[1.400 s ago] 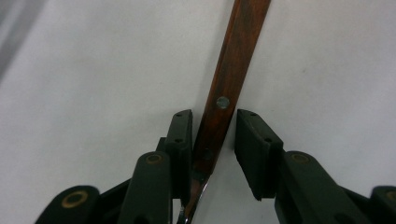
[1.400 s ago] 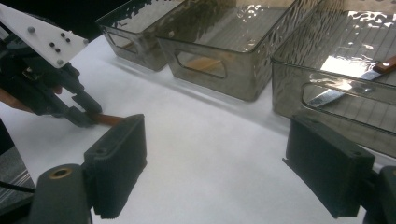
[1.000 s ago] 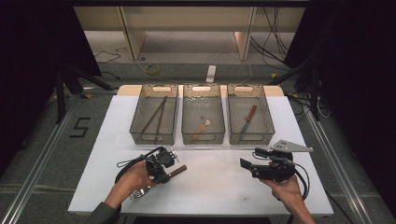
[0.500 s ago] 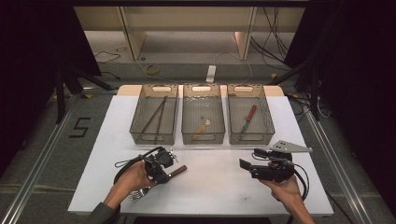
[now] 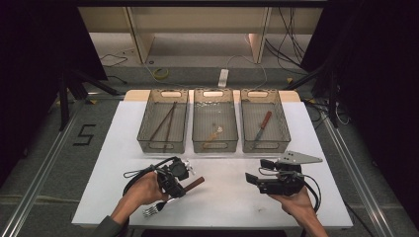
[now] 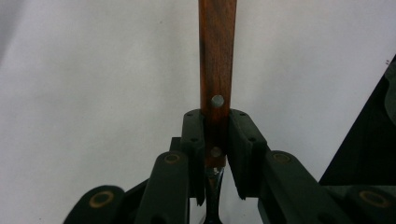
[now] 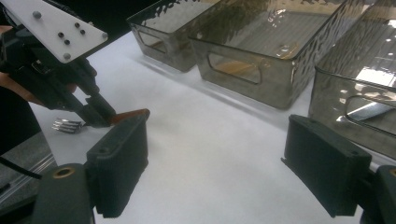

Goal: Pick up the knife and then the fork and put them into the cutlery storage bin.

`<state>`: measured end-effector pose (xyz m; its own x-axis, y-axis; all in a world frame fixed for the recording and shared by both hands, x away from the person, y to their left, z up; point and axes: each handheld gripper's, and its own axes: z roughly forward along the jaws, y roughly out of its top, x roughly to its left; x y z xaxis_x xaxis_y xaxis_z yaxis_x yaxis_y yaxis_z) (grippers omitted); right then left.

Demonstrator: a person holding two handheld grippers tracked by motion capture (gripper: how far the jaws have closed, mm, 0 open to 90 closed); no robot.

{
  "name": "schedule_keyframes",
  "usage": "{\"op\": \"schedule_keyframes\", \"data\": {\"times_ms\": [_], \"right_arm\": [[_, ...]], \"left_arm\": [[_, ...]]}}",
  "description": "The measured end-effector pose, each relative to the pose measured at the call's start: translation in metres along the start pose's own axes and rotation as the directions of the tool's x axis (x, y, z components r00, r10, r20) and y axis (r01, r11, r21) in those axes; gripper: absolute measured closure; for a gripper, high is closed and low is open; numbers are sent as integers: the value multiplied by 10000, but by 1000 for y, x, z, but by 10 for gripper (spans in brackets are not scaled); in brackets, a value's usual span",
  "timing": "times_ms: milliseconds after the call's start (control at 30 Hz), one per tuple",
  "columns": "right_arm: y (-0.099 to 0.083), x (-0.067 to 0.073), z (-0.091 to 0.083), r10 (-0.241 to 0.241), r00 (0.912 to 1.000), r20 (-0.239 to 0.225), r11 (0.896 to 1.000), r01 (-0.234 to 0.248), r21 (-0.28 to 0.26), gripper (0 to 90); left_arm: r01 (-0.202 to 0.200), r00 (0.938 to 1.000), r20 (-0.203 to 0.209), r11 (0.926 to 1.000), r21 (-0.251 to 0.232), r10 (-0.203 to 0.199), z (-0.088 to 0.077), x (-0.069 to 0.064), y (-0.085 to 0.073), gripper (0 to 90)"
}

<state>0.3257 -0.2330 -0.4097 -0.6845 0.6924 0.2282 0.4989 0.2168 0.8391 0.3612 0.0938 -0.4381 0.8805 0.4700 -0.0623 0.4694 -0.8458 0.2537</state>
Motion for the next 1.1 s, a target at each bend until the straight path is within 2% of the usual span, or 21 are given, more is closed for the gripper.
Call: {"op": "schedule_keyframes", "data": {"times_ms": [167,300,367,400,500,600,767,867,933,967,1033,1067,1100], "right_arm": [[1,6,3,-194,9994,-277,9998,194,0,223],[2,16,9,-685,9956,-642,9974,697,159,224],[1,23,14,-1141,9897,-871,9930,1164,223,224],[1,27,17,-1401,9851,-993,9891,1438,315,225],[0,40,28,-2267,9663,-1217,9707,2343,525,227],[-2,53,40,-3059,9415,-1412,9454,3179,715,233],[-3,67,60,-4159,8886,-1935,8908,4408,1099,250],[-3,71,71,-4821,8504,-2106,8462,5143,1397,262],[-4,74,77,-5064,8329,-2233,8219,5445,1674,271],[-5,75,80,-5269,8199,-2239,8064,5655,1729,281],[-8,77,84,-5548,8000,-2287,7792,5959,1943,300],[-9,78,85,-5717,7865,-2336,7618,6145,2049,306],[-10,78,86,-5986,7626,-2454,7337,6448,2141,319]], "left_arm": [[-156,9999,-6,9998,-86,156,-4,-7,3,771],[-363,9991,213,9993,-31,363,-3,-12,6,770],[-409,9988,258,9991,-78,410,-3,-15,7,770],[-584,9978,315,9983,1,584,-4,-16,8,770],[-726,9967,367,9974,7,725,-5,-20,10,770],[-816,9958,422,9967,-20,816,-5,-24,12,770],[-1144,9923,495,9934,108,1137,-6,-32,14,770],[-1342,9897,525,9908,181,1331,-6,-37,16,769],[-1405,9887,561,9899,186,1393,-6,-40,17,769],[-1509,9872,562,9882,272,1492,-6,-41,17,769],[-1585,9861,547,9869,303,1567,-5,-43,18,769],[-1634,9855,527,9859,358,1614,-5,-43,18,769],[-1615,9858,515,9864,315,1597,-4,-44,18,769]]}}
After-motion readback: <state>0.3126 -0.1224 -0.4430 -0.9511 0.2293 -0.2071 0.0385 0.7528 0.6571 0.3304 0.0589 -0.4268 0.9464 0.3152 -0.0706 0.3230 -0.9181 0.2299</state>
